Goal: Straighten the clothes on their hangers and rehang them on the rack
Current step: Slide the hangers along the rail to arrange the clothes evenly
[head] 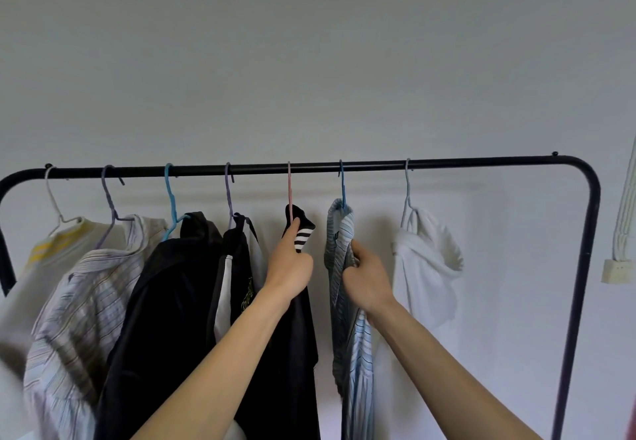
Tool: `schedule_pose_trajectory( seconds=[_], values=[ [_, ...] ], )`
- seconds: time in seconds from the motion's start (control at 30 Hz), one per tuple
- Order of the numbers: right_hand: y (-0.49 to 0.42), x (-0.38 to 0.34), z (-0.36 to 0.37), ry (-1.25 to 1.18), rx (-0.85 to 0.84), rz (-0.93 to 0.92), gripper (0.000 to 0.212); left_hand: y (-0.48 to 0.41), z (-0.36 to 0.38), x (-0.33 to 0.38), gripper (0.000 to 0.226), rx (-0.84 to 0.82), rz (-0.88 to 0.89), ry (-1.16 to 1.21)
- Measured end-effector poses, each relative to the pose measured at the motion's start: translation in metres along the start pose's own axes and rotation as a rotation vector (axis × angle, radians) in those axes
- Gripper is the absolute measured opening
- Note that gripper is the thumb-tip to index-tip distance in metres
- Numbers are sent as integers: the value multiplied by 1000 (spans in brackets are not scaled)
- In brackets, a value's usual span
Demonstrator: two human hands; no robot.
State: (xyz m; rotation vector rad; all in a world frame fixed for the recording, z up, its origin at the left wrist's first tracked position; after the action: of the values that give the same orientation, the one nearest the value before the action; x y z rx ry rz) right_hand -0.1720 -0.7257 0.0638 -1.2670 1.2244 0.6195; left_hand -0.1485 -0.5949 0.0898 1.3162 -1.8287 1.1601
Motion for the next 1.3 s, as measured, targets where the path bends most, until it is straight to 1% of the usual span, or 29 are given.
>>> schedule_pose_trajectory(
  seconds=[0.1,0.13,0.17,0.23,0.27,0.3,0.33,0.37,0.43,0.5,0.53,0.6,0.67,0.7,0.73,0.83,0.9,1.1,1.3],
  values=[
    [5,-4,0,-16,-15,-16,37,-1,0,-3,80,-22,19,-42],
    [9,-6,0,-15,-11,-48,33,-1,0,-3,81,-13,31,-96],
    [14,-9,-1,11,12,-96,35,0,1,-2,82,8,52,-184],
    [25,-16,-11,101,115,-253,51,3,2,2,81,91,142,-430],
    [29,-20,-19,154,189,-343,54,5,3,9,78,161,228,-537],
    [30,-23,-29,214,265,-409,56,7,5,17,76,218,322,-601],
    [28,-22,-39,275,319,-419,59,9,9,26,73,245,393,-619],
    [25,-20,-50,326,342,-365,64,10,14,33,71,242,429,-604],
    [20,-12,-68,347,283,-151,75,8,32,45,74,168,409,-511],
    [21,-8,-78,274,167,9,75,5,51,49,84,55,313,-397],
    [23,-8,-80,229,122,46,73,5,58,49,89,-4,245,-337],
    [25,-9,-83,224,87,47,70,6,68,47,94,-93,100,-185],
    [26,-9,-81,301,62,40,80,7,72,43,92,-113,11,-75],
    [27,-8,-79,312,45,44,85,8,73,41,91,-115,1,-49],
    [27,-6,-79,282,33,44,85,8,73,39,89,-116,5,-38],
    [30,-4,-85,109,105,61,71,4,72,32,89,-103,14,-8],
    [30,-3,-90,54,147,28,66,1,71,29,89,-84,7,7],
    [28,-4,-90,27,75,1,74,1,76,28,79,-74,-42,2],
    [25,-3,-109,84,52,17,80,-2,77,26,82,-51,-37,-52]
  ],
)
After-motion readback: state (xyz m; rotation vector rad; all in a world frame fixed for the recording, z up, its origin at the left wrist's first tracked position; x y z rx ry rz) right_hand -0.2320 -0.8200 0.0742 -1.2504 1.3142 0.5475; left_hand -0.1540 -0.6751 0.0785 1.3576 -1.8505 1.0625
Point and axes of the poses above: each hand's wrist, its own y-axis away from the middle knuckle, its own z-axis out of the palm, x = y × z, the point moved 1 cm from there along -y, towards the middle knuckle, and after that the axes turned 12 degrees about -y, right-handed, at the moved point
